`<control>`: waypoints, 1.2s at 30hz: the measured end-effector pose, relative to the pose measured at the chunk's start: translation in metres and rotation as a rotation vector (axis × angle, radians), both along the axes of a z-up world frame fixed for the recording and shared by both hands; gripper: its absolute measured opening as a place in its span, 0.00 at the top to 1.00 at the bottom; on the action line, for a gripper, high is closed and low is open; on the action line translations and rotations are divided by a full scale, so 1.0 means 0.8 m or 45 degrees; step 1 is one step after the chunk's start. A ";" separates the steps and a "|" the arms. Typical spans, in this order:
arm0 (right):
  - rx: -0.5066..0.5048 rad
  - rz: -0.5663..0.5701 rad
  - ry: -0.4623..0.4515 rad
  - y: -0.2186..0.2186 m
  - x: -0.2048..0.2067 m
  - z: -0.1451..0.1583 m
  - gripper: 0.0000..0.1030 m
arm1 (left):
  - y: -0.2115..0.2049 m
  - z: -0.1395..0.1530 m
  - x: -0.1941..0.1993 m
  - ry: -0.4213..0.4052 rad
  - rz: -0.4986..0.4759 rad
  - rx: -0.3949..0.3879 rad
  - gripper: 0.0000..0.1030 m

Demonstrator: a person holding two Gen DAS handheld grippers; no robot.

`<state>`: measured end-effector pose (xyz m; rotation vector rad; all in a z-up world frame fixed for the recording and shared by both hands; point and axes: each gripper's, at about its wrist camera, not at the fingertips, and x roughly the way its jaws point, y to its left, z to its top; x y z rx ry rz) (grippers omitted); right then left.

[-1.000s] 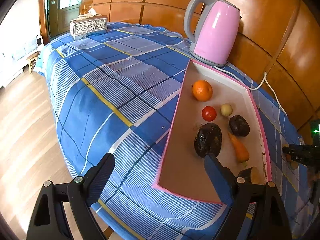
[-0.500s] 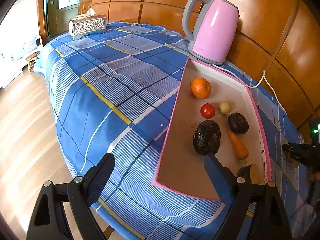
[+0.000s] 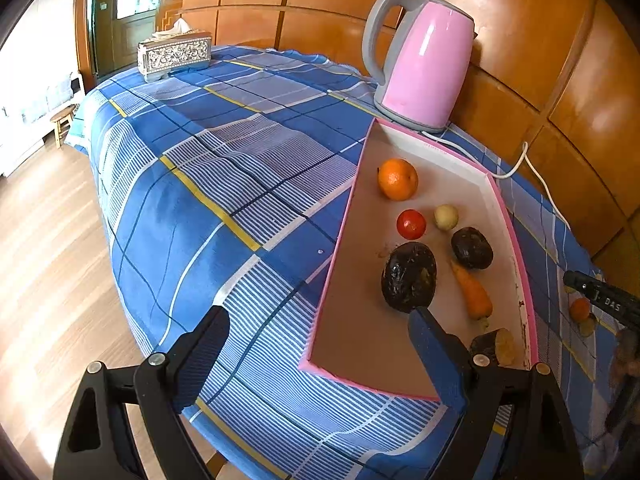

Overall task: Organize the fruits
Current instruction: 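Close the right tool on the yellow fruit and lift it, then carry the yellow fruit into the tray and open the right tool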

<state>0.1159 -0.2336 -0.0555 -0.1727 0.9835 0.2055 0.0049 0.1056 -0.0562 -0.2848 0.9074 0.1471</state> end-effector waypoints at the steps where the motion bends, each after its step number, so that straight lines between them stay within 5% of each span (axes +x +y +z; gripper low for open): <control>1: 0.040 0.013 -0.002 0.008 -0.005 0.003 0.75 | 0.001 0.000 0.000 -0.003 0.005 -0.002 0.11; 14: 0.391 0.223 0.033 0.112 -0.028 0.023 0.75 | 0.005 0.003 -0.001 -0.016 0.026 -0.013 0.11; 36: 0.435 0.303 0.096 0.206 -0.017 0.003 0.74 | 0.024 -0.003 -0.003 0.001 0.122 -0.042 0.11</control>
